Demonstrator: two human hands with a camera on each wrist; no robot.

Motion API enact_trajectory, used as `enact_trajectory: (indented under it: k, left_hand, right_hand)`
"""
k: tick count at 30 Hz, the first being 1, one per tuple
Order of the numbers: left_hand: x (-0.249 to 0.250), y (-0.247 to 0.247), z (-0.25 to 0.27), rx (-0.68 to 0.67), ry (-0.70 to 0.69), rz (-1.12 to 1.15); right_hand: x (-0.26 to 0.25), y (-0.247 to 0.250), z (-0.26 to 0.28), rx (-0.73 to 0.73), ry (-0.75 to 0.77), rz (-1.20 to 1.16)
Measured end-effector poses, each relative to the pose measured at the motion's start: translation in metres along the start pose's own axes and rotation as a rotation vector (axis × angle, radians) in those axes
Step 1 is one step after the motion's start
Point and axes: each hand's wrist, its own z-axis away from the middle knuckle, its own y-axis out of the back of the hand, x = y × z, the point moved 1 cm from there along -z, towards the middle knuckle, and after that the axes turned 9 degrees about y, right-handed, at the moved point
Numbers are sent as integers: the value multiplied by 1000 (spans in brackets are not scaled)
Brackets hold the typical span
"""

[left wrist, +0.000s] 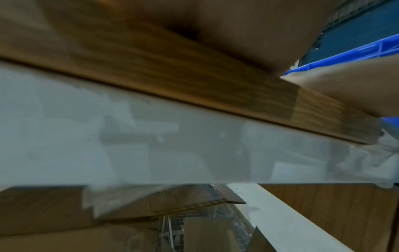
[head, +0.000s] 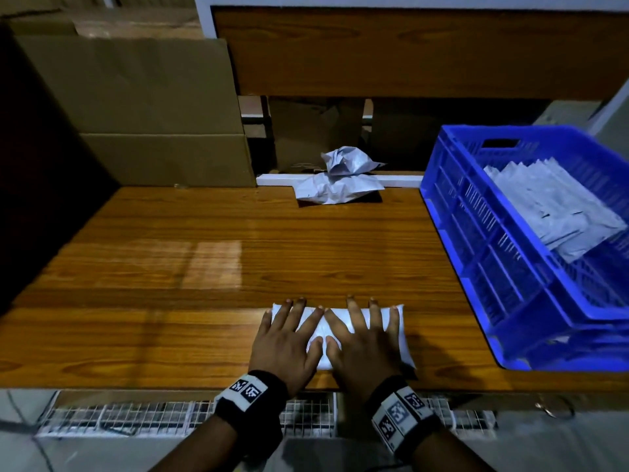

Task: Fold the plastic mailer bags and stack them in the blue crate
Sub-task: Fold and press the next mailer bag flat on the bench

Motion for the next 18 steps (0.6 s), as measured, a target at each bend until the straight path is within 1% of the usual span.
enact_trajectory:
  k: [3, 7, 9, 12, 15, 18]
  left_hand:
    - [0, -2, 0, -19, 15, -40]
    - [6, 2, 0, -43, 21, -101]
    - [9, 8, 1, -45, 14, -162]
    - [16, 17, -4, -45, -22, -200]
    - [25, 14, -6, -48, -100, -99]
    - [22, 2, -4, -52, -108, 26]
  right_hand:
    - [-2, 0, 0, -8, 8, 11]
    - [-4, 3, -2, -59, -21, 2]
    - [-4, 6, -2, -69, -31, -12]
    - [0, 7, 1, -71, 6, -59]
    - [9, 8, -4, -62, -6, -105]
    - [18, 9, -7, -59, 1, -107]
